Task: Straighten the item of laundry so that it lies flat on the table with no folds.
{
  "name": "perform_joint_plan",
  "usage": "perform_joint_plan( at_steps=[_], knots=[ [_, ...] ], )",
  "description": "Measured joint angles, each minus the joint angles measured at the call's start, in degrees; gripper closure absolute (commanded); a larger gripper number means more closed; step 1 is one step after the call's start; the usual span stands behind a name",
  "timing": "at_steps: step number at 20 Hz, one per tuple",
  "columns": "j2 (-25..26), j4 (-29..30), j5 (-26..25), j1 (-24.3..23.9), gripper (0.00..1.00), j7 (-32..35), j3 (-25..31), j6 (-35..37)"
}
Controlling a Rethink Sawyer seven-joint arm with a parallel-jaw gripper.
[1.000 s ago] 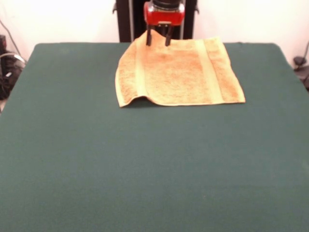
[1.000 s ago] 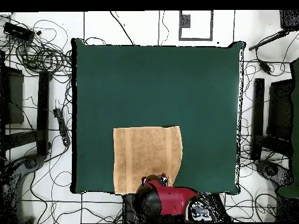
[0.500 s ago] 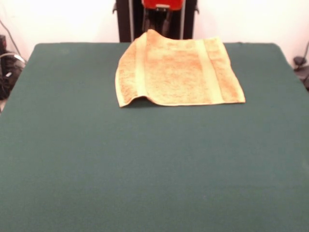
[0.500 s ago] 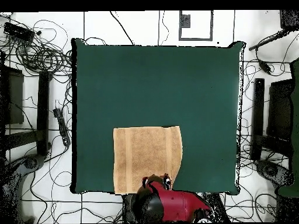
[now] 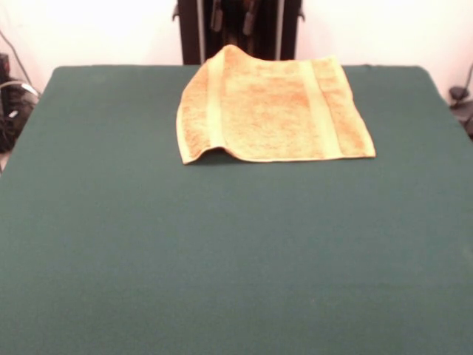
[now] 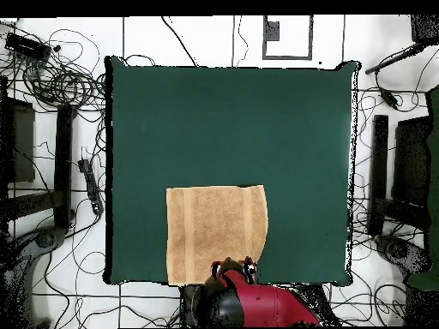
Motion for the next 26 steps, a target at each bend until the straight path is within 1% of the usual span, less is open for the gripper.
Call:
perform_joint_plan(
  at_steps=[18, 26],
  knots=[
    [0.00, 0.19, -0.01, -0.17, 0.00, 0.00, -0.01, 0.00],
    [0.62, 1.75, -0.01, -0.48, 0.00, 0.00, 0.00, -0.01]
  ],
)
